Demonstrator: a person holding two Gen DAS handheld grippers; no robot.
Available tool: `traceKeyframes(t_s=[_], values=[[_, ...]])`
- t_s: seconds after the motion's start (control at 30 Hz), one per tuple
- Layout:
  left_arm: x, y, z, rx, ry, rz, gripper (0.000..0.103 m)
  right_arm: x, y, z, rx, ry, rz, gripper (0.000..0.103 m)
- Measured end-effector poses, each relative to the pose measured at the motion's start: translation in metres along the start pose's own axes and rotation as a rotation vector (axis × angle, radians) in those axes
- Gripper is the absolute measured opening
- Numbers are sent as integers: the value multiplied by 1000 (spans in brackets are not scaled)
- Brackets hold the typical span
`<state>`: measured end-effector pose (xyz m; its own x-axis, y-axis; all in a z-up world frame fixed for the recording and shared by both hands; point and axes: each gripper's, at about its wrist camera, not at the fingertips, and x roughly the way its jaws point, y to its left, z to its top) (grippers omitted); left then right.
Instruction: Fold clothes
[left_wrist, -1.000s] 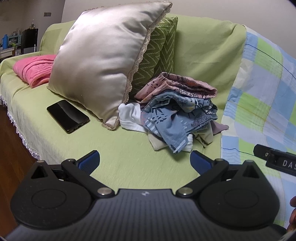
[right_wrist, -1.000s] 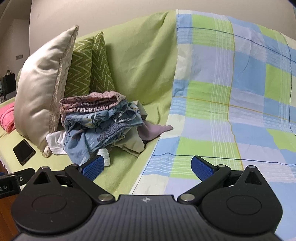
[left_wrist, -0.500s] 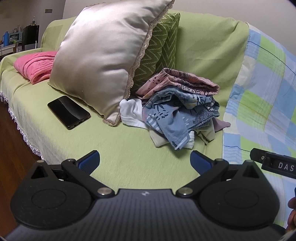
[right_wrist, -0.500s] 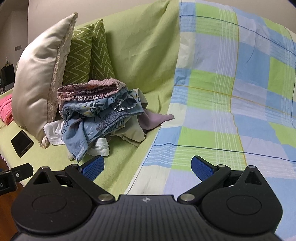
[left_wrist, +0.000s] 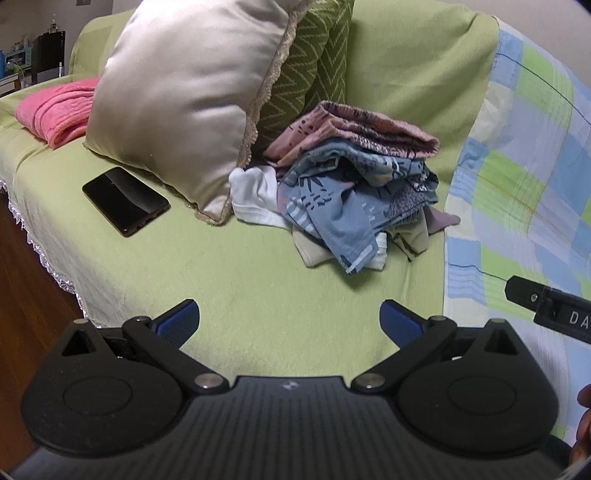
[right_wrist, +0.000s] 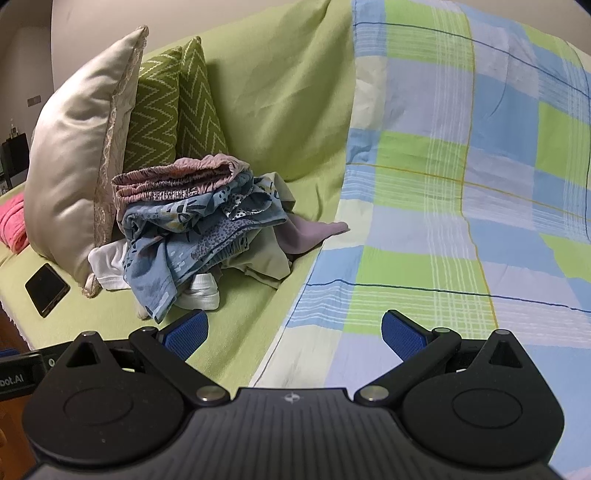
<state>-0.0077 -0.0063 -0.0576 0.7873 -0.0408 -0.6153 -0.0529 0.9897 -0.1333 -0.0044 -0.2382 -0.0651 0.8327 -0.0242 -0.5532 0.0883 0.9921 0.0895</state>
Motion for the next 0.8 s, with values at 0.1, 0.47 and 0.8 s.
traceKeyframes(t_s=[0.1,0.47,0.8], values=[[2,0,0,3,12,-6,102,0,3,0,-11,-2,-7,103],[4,1,0,-5,29,14,102,1,5,1,-22,2,-13,103],[12,-5,2,37,73,80,102,1,4,1,-19,3,-10,103]])
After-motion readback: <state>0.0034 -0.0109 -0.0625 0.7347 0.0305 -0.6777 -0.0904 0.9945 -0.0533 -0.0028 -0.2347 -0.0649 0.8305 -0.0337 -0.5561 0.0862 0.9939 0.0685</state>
